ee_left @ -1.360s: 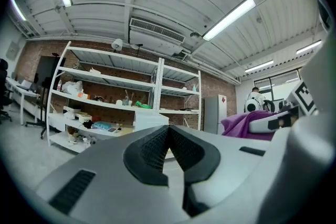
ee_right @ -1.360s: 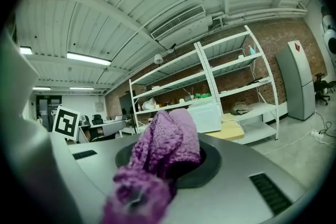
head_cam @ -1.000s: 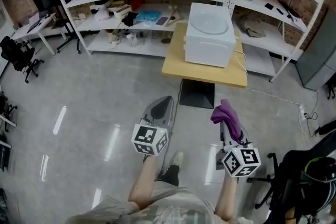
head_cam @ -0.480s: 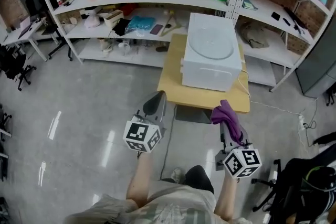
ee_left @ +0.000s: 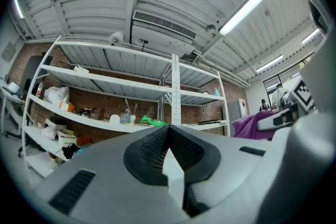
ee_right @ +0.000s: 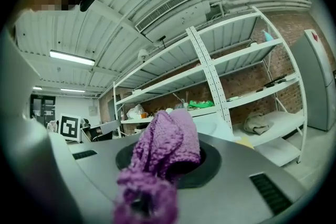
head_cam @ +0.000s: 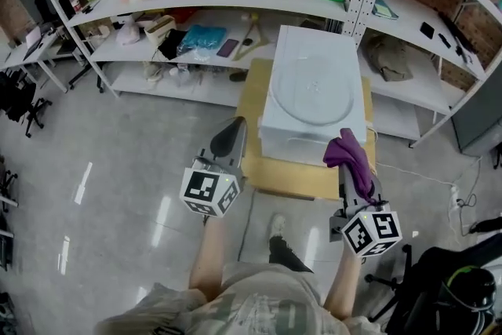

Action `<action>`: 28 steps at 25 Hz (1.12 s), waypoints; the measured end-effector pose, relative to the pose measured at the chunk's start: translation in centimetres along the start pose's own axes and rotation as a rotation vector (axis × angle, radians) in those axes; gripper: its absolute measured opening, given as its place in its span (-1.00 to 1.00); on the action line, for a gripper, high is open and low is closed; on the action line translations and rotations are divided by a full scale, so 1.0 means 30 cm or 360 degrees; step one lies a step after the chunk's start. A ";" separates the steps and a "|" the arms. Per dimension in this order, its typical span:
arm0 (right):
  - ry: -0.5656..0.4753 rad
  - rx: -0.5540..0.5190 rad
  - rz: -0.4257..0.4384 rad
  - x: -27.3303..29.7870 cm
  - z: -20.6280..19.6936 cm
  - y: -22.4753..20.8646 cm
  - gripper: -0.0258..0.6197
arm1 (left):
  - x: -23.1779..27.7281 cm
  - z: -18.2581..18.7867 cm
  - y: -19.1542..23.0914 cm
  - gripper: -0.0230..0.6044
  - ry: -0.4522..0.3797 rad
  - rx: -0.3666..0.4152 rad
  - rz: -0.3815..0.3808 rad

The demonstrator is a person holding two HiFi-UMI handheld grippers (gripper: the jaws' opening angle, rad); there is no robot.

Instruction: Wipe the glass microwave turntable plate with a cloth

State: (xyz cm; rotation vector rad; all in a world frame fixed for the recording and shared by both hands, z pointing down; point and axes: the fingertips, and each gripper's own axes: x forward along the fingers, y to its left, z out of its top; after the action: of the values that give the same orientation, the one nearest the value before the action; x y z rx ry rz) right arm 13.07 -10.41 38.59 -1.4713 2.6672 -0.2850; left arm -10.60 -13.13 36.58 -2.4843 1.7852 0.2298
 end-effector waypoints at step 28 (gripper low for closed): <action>0.0098 -0.0044 0.0314 0.740 0.180 -0.218 -0.75 | 0.609 -0.332 0.078 -0.92 0.0449 0.0150 -0.0507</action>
State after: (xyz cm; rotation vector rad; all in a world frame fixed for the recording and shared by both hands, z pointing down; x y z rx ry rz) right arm 7.50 -33.24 35.01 -1.2117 2.8481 -0.2834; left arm -6.31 -32.44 43.47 -2.7908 1.4053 -0.2287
